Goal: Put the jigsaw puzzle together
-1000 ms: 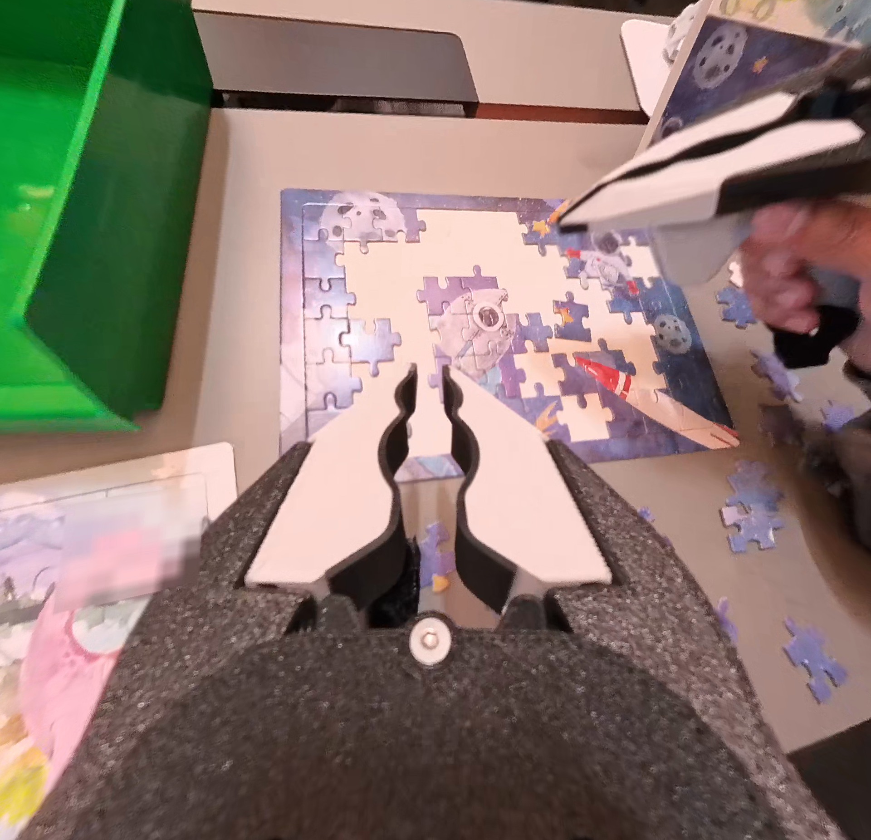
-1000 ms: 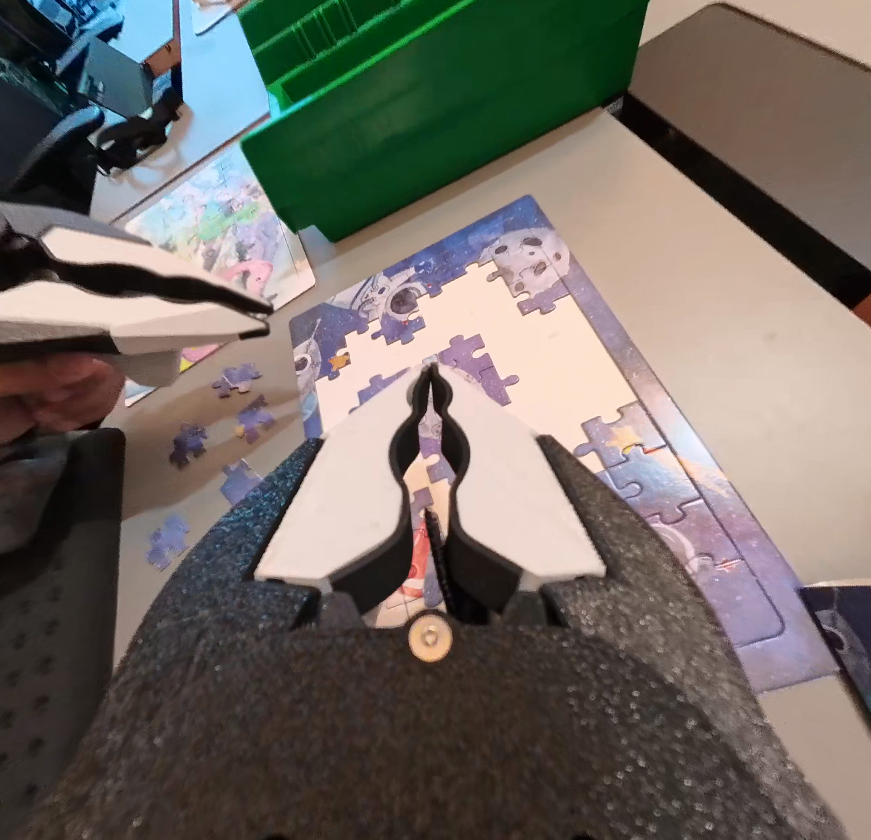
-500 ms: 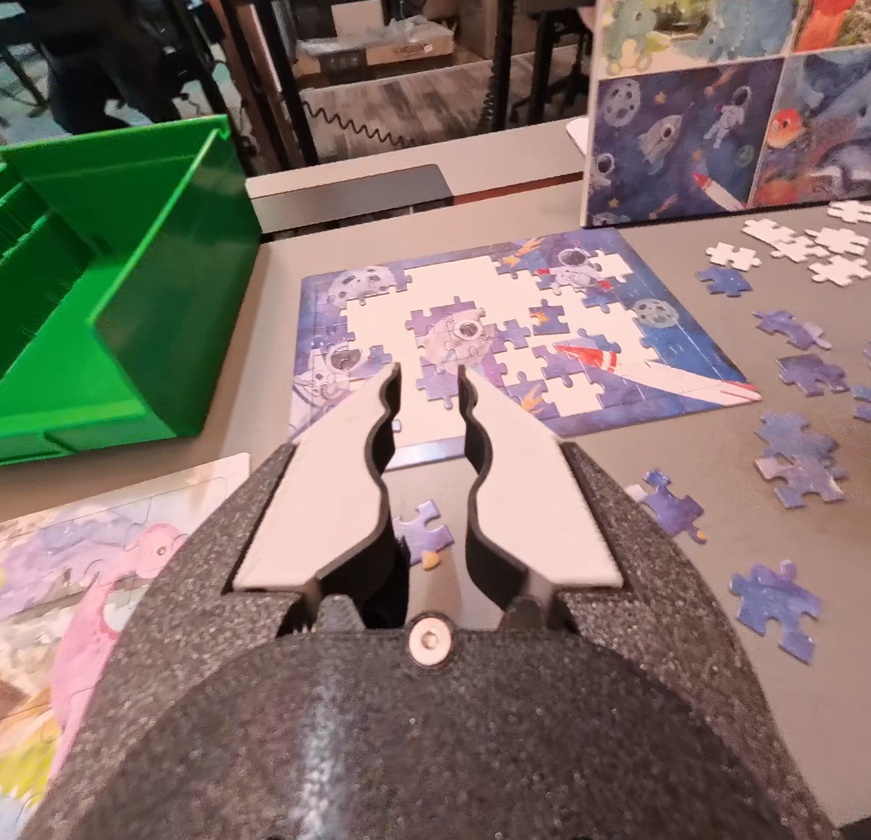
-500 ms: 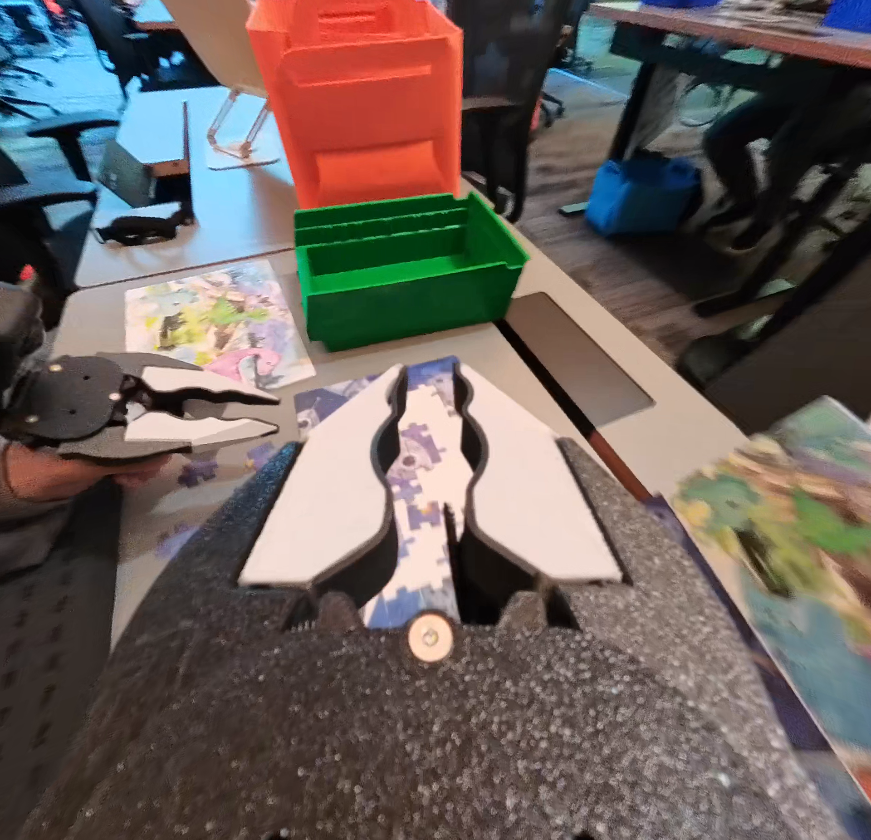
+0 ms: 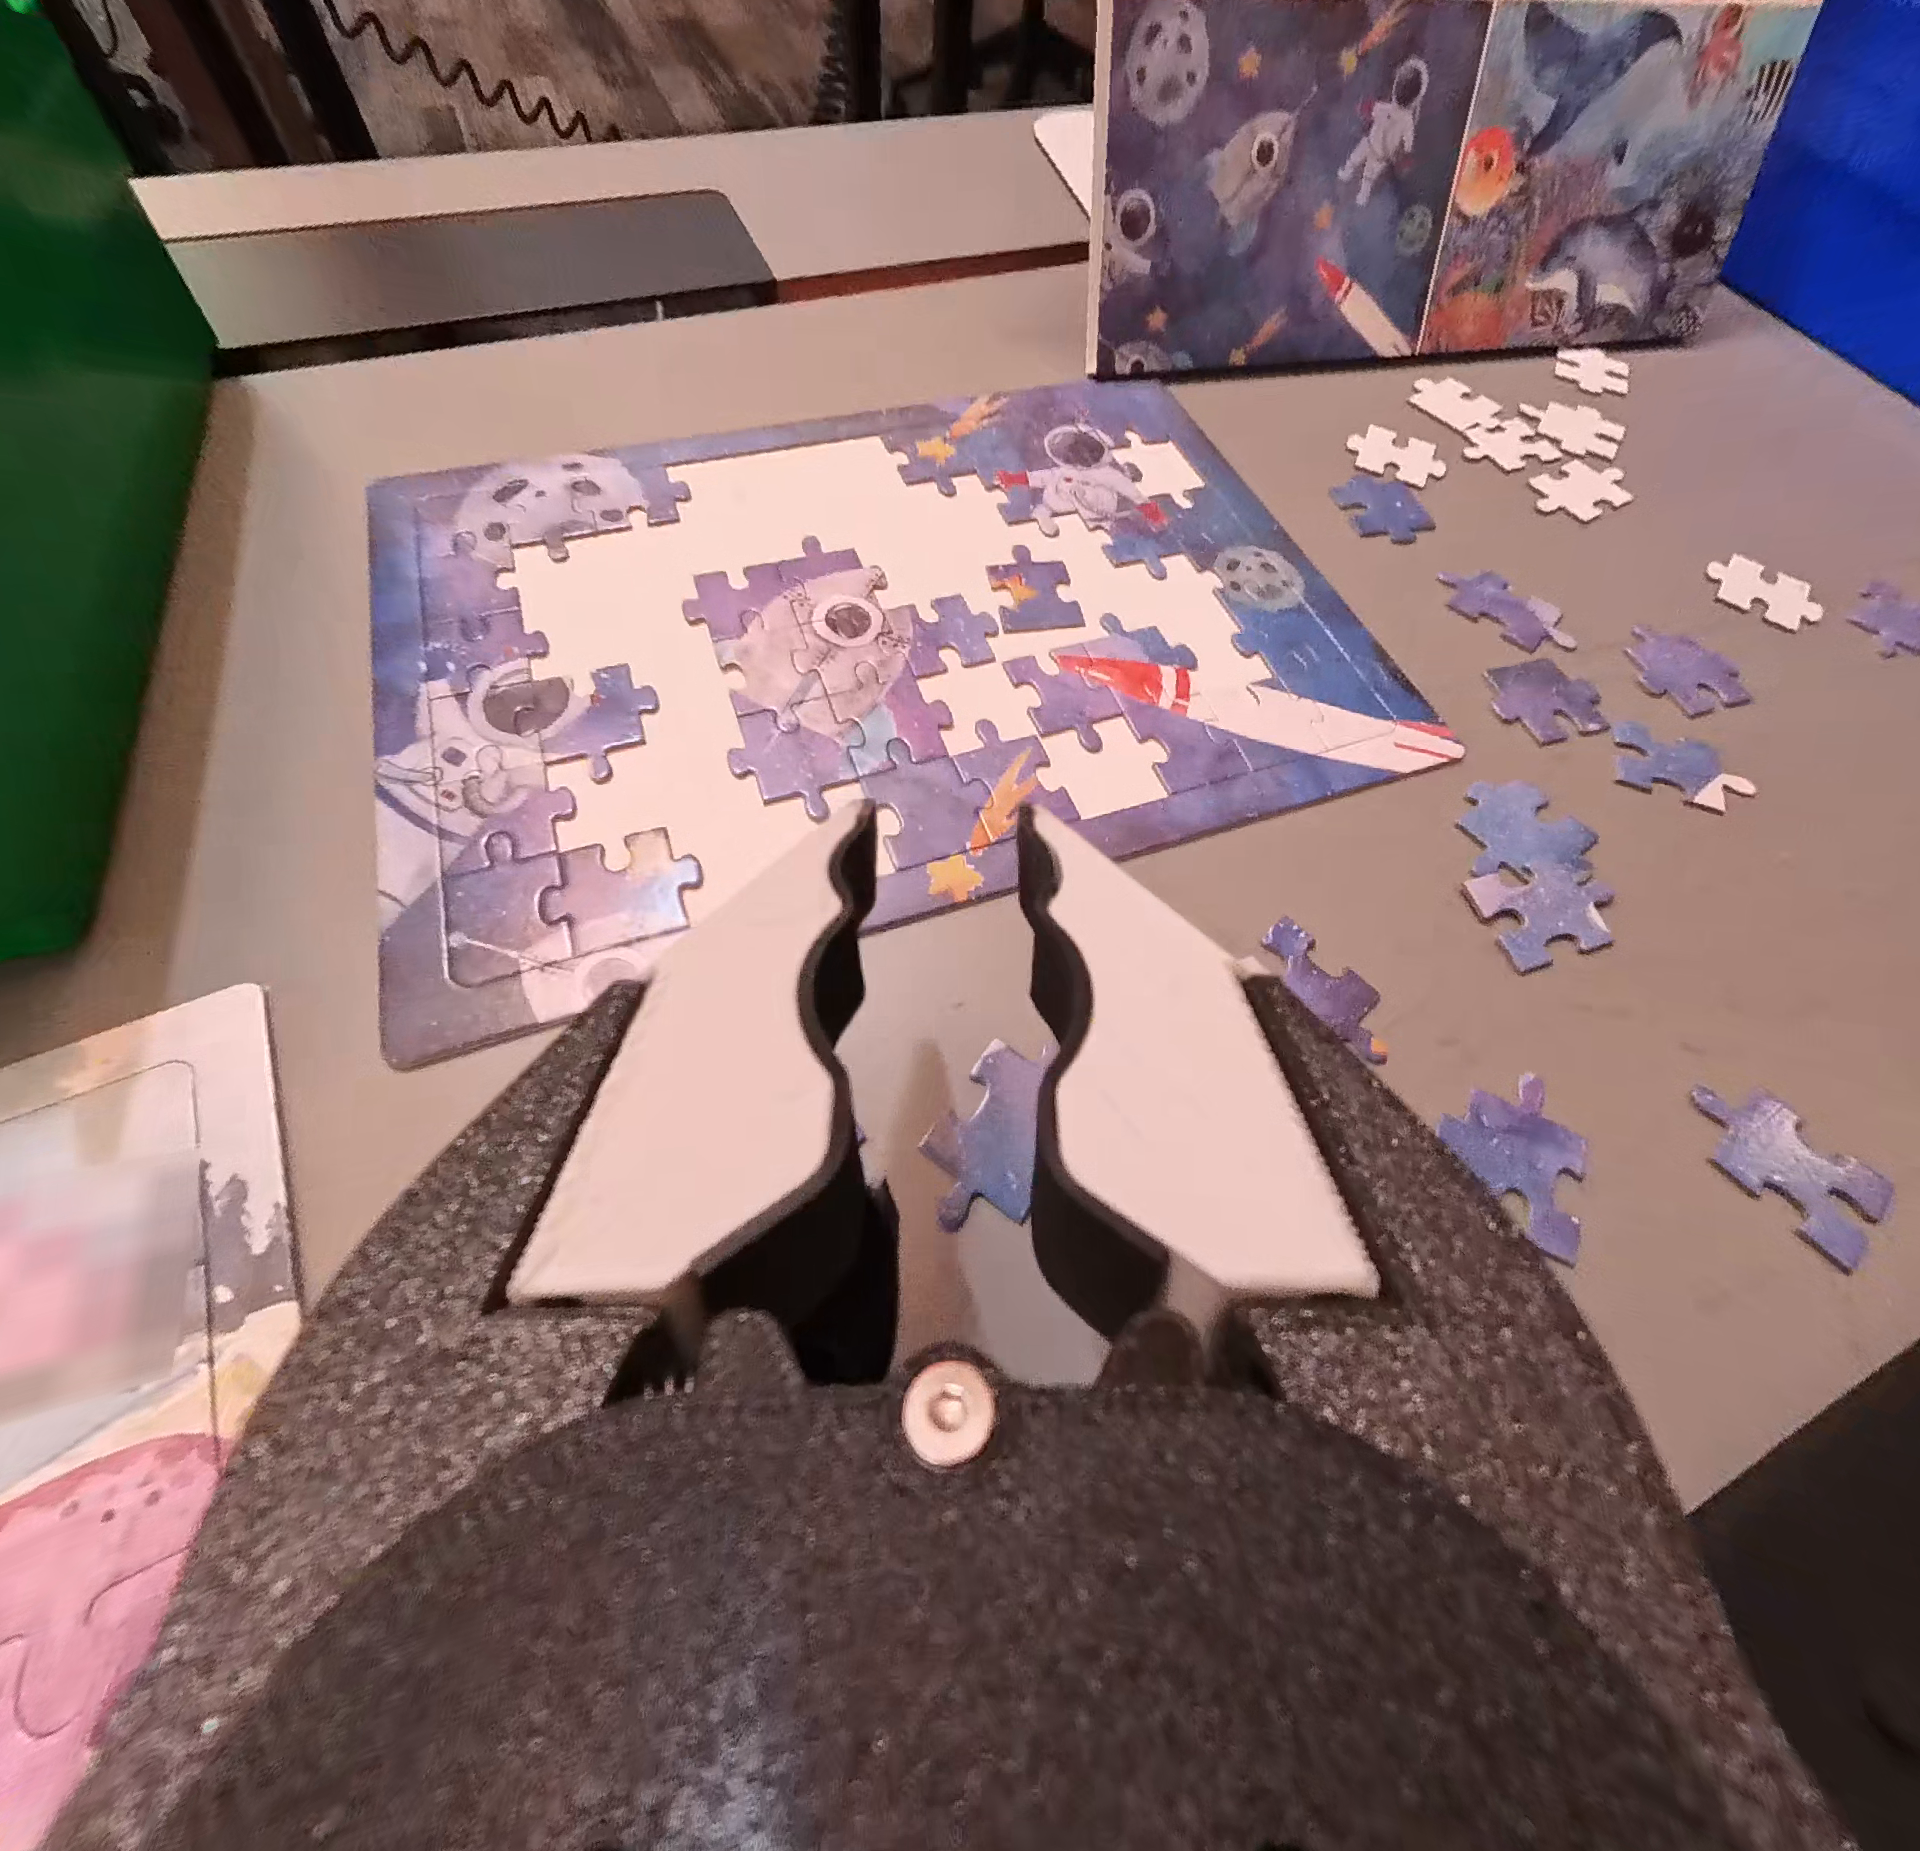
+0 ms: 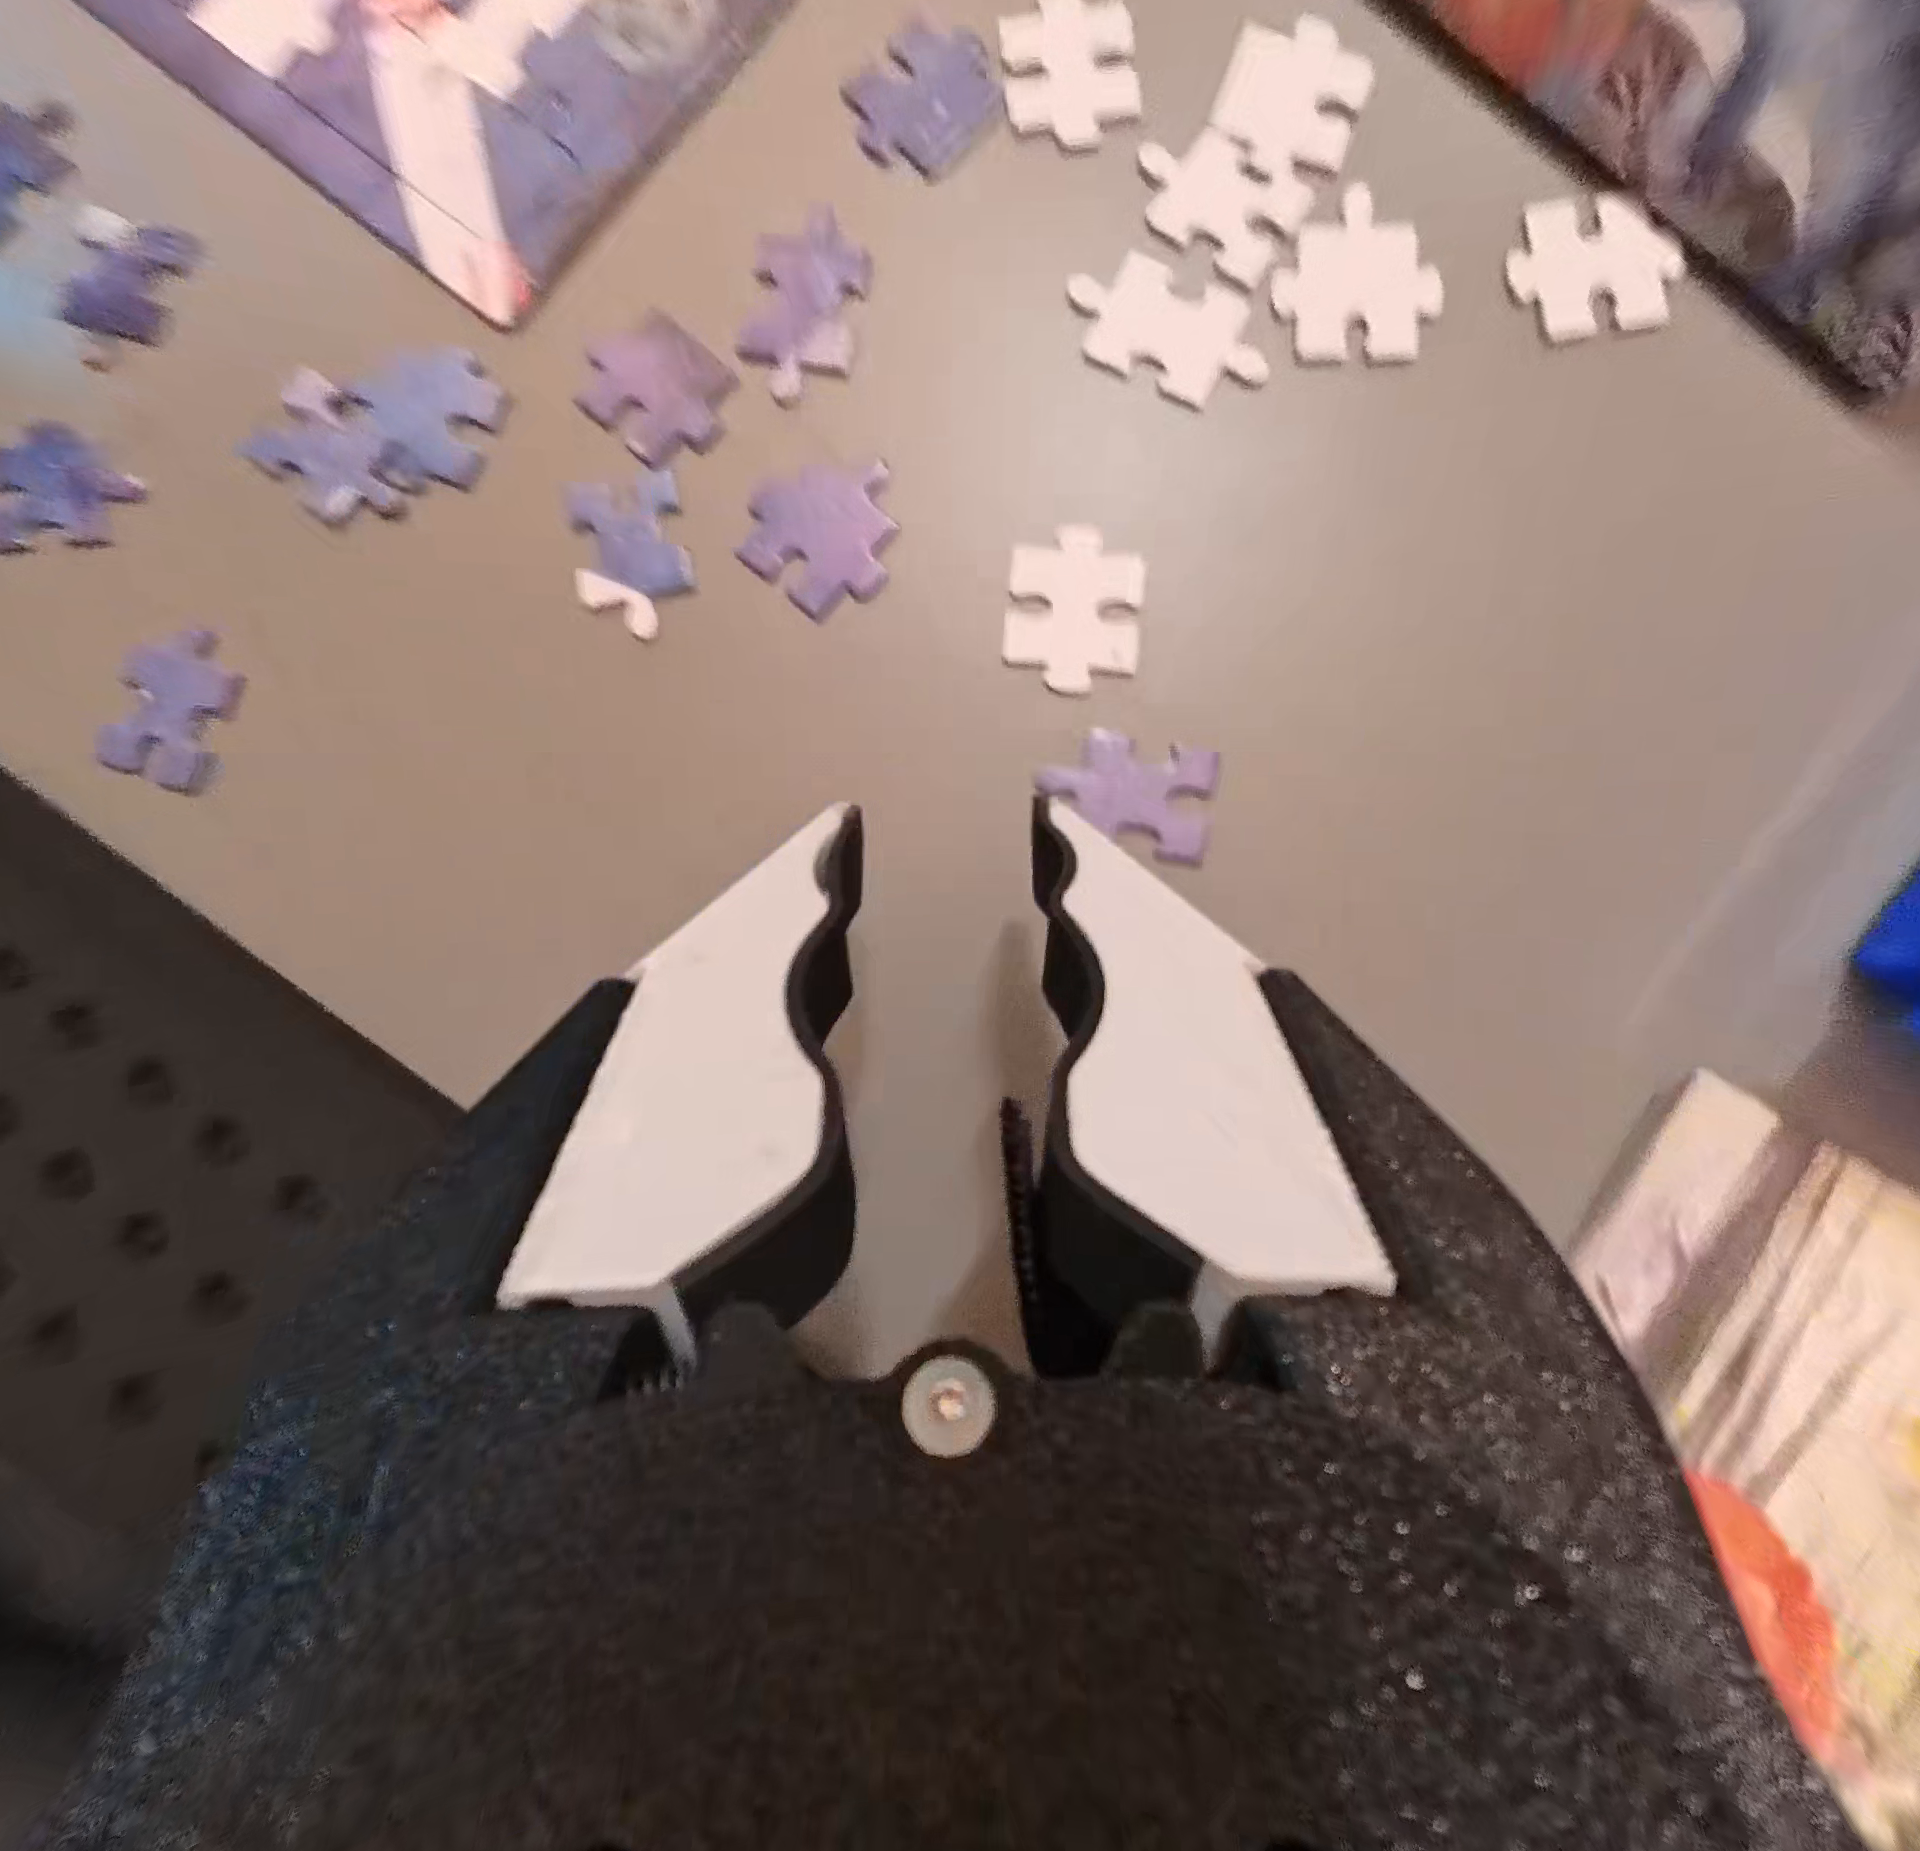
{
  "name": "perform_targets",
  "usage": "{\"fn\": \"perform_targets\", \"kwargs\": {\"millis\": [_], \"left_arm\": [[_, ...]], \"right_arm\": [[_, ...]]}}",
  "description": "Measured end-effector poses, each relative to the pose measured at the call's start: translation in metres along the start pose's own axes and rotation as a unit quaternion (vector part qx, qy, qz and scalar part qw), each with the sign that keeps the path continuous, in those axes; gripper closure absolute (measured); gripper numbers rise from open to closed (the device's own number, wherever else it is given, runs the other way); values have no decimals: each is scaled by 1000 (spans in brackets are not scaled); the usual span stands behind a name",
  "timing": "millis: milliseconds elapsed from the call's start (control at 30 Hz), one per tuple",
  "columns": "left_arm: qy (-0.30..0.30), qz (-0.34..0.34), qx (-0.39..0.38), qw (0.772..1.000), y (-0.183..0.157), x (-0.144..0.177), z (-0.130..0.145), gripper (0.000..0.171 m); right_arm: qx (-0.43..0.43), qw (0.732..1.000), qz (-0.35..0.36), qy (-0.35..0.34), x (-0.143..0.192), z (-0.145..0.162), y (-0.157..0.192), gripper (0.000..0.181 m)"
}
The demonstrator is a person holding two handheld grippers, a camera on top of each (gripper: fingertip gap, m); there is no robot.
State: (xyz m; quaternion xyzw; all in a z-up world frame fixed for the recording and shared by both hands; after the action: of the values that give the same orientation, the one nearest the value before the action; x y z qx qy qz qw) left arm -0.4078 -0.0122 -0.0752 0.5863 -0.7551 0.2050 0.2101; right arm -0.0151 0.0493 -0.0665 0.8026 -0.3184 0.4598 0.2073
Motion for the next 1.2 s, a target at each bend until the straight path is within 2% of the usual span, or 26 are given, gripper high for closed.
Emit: {"fn": "perform_targets", "kwargs": {"millis": [67, 133, 200, 333, 500, 733, 833, 900, 933, 967, 1000, 1033, 1067, 1100, 1133, 1200], "left_arm": [[1, 4, -6, 1000, -2, 0, 1, 145], [3, 10, -7, 1000, -4, 0, 1, 145], [2, 17, -2, 1000, -4, 0, 2, 145], [-6, 34, 21, 999, -1, 2, 2, 145], [-10, 53, 53, 997, 4, 5, 3, 145], [-4, 58, 52, 997, 3, 4, 4, 145], [-10, 61, 49, 997, 2, 5, 3, 145], [-27, 81, 44, 995, -2, 8, 0, 144], [-43, 103, 42, 993, -6, 11, -2, 143], [-64, 135, 42, 988, -11, 15, -6, 142], [-87, 171, 42, 981, -16, 20, -10, 140], [-112, 207, 44, 971, -21, 26, -13, 138], [-138, 238, 48, 960, -24, 33, -16, 135], [-161, 263, 52, 950, -25, 38, -19, 134], [-179, 283, 57, 941, -26, 42, -20, 132], [-197, 316, 67, 926, -28, 46, -21, 123]], "right_arm": [[-16, 999, 36, 18, -2, 9, -6, 145], [-33, 999, 34, 22, -4, 7, -9, 140], [-35, 999, 31, 23, -11, -3, -10, 134], [-12, 997, 60, 47, -35, -28, -12, 133], [-40, 995, 34, 80, -50, -36, -22, 149], [-18, 995, 23, 98, -50, -38, -24, 151], [-60, 995, -37, 69, -47, -37, -25, 151], [-105, 984, -141, -9, -40, -45, -17, 151], [-129, 963, -227, -63, -35, -53, -8, 151], [-151, 922, -335, -123, -27, -62, 4, 151], [-168, 859, -450, -177, -19, -72, 18, 152], [-180, 784, -552, -220, -12, -80, 30, 152], [-188, 715, -625, -250, -7, -86, 40, 152], [-191, 670, -670, -257, -8, -90, 51, 152], [-190, 646, -697, -248, -12, -94, 62, 152], [-186, 617, -732, -224, -20, -100, 82, 152]]}}
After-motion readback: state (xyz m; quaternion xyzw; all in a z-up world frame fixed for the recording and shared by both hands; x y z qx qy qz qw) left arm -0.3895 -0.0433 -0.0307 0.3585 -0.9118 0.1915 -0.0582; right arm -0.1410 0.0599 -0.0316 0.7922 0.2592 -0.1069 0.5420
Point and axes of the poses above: each gripper's, where its closed fingertips meet, x back along the fingers, z out of its underside, y = z × x across the jaws, the point moved 9 cm from there along x, back along the fingers, and after that the axes turned 7 degrees about y, right-handed, at the moved point
